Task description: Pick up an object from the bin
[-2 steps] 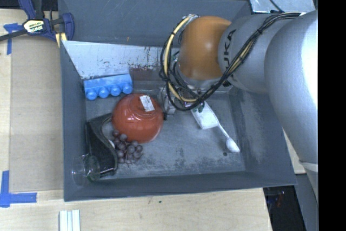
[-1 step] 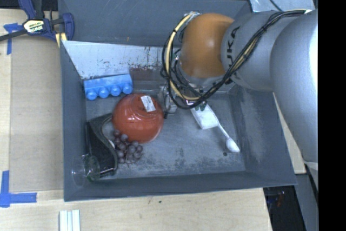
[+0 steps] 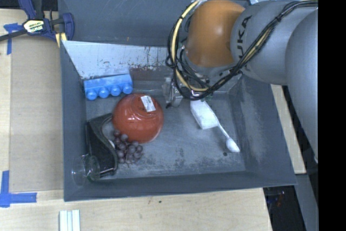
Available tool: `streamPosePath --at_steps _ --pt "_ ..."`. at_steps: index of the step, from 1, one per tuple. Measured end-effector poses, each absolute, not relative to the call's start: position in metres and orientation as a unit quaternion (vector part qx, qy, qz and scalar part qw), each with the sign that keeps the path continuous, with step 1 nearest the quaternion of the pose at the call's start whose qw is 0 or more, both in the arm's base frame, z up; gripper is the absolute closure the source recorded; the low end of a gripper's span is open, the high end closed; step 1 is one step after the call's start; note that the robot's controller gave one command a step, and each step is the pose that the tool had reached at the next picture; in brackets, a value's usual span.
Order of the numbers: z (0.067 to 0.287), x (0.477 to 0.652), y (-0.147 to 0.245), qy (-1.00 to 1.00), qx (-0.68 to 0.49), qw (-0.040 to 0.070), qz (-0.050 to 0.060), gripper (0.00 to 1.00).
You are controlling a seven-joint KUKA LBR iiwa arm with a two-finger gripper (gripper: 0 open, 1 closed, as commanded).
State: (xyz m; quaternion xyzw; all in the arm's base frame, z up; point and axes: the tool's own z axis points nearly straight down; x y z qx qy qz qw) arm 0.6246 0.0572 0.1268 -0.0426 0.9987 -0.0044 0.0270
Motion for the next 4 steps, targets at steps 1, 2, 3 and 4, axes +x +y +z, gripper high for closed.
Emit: streamPosePath --at_steps 1,2,3,4 --pt "0.227 0.612 0.091 0.997 -0.077 0.027 -0.004 1.00" --pt "0.108 0.620 0.045 1.000 0.009 0.024 -0.004 1.00" --pt "0.190 0.618 0.104 0.999 0.028 0.034 0.000 1.00" --pt "0.105 0.627 0.101 0.999 0.023 0.036 -0.003 1.00"
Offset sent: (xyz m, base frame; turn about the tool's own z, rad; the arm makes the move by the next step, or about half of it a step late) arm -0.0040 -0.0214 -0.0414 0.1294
